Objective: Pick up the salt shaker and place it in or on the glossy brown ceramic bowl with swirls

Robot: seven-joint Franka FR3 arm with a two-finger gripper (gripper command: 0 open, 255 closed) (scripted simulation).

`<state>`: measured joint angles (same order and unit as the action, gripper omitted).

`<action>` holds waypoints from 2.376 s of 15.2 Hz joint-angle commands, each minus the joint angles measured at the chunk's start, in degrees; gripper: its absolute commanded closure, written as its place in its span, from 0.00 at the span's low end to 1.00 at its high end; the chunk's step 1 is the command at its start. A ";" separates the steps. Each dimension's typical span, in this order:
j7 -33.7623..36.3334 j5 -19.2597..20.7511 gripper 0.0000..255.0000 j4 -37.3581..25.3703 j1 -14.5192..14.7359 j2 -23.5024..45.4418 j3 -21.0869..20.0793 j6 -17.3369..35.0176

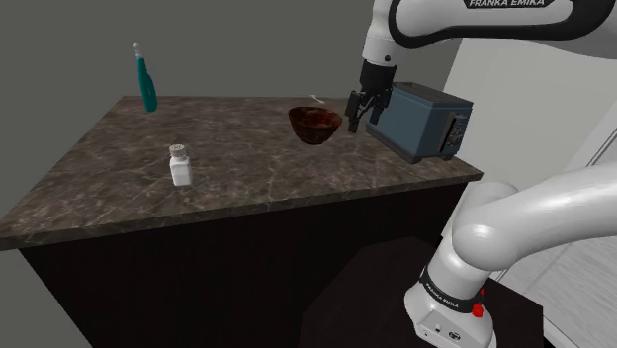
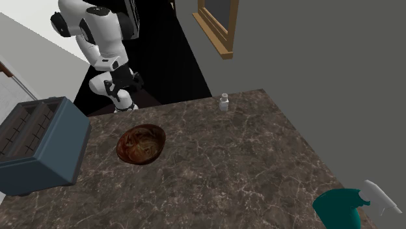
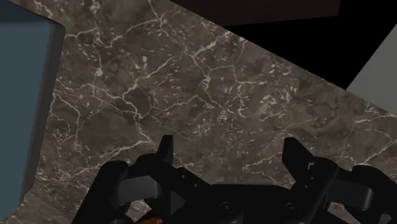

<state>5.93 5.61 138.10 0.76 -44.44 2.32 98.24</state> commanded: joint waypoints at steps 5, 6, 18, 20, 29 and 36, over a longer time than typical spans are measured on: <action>3.84 -2.41 0.00 -2.62 1.88 5.37 -3.61 2.87; 4.78 -2.91 0.00 -3.43 2.31 6.80 -4.48 3.55; 15.75 -5.09 0.00 -17.81 5.84 26.06 -14.37 9.34; 17.64 -4.65 0.00 -21.06 6.31 29.61 -15.88 9.76; 26.43 0.38 0.00 -39.30 9.55 47.13 -21.58 8.91; 31.36 5.55 0.00 -54.63 13.95 60.20 -23.39 6.03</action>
<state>36.90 10.69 84.60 14.32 14.60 -21.02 104.28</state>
